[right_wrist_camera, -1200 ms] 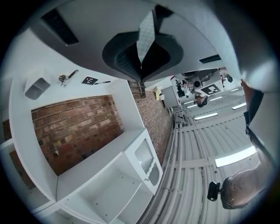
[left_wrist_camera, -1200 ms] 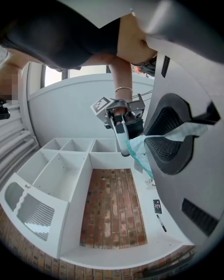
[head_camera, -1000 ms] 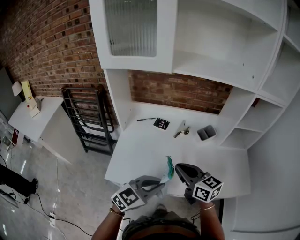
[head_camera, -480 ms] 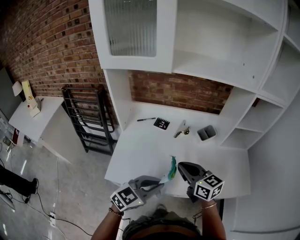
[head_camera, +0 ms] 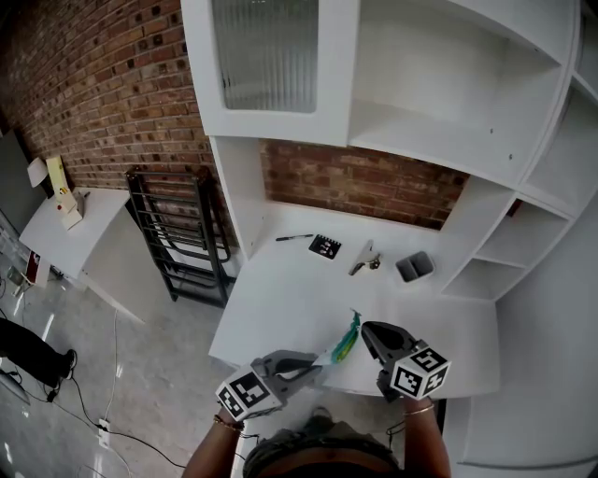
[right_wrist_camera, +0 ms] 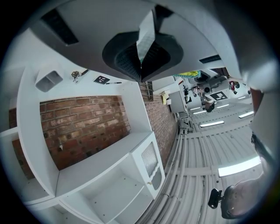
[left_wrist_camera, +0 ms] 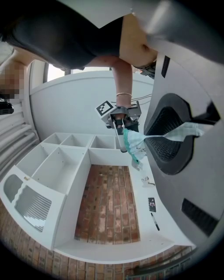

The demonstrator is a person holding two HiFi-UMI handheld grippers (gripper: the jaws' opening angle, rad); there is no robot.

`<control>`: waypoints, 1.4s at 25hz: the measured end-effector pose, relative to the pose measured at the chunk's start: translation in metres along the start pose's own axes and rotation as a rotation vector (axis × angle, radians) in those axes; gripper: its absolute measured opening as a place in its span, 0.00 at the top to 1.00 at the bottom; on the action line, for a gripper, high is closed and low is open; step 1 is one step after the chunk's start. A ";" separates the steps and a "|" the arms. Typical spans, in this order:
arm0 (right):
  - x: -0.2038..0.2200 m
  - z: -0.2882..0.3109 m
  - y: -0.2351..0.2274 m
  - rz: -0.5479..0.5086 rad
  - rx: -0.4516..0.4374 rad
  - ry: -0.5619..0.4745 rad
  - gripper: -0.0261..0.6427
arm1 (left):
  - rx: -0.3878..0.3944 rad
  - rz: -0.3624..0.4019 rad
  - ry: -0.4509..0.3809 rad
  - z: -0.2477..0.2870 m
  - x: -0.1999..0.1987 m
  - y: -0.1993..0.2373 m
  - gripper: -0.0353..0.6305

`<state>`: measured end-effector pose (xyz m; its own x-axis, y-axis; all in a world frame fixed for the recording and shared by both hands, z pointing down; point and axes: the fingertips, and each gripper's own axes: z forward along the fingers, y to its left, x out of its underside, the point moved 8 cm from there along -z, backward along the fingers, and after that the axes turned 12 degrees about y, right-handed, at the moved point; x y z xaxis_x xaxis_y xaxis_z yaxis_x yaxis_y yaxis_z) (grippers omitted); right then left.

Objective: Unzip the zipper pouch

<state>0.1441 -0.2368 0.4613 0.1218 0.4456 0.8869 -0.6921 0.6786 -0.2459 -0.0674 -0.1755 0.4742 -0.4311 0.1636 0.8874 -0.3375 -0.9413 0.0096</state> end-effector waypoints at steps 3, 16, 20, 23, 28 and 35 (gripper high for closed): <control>0.003 0.001 -0.005 0.005 0.019 0.009 0.95 | -0.006 -0.009 0.002 -0.002 0.004 0.001 0.93; 0.005 0.002 -0.020 0.020 0.047 0.016 0.95 | -0.031 -0.074 -0.002 -0.015 0.019 0.010 0.93; 0.004 0.005 -0.021 0.025 0.059 0.018 0.95 | -0.022 -0.081 -0.015 -0.018 0.022 0.012 0.93; 0.004 0.005 -0.026 0.033 0.071 0.019 0.95 | -0.015 -0.086 -0.017 -0.019 0.021 0.013 0.93; 0.004 0.007 -0.034 0.038 0.090 0.023 0.95 | -0.018 -0.102 -0.028 -0.020 0.025 0.019 0.93; 0.009 0.013 -0.033 0.045 0.094 0.041 0.95 | -0.001 -0.123 -0.071 -0.019 0.023 0.022 0.93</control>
<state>0.1587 -0.2626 0.4820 0.1168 0.4995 0.8584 -0.7612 0.6002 -0.2457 -0.1007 -0.1866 0.4861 -0.3261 0.2563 0.9099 -0.3848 -0.9152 0.1199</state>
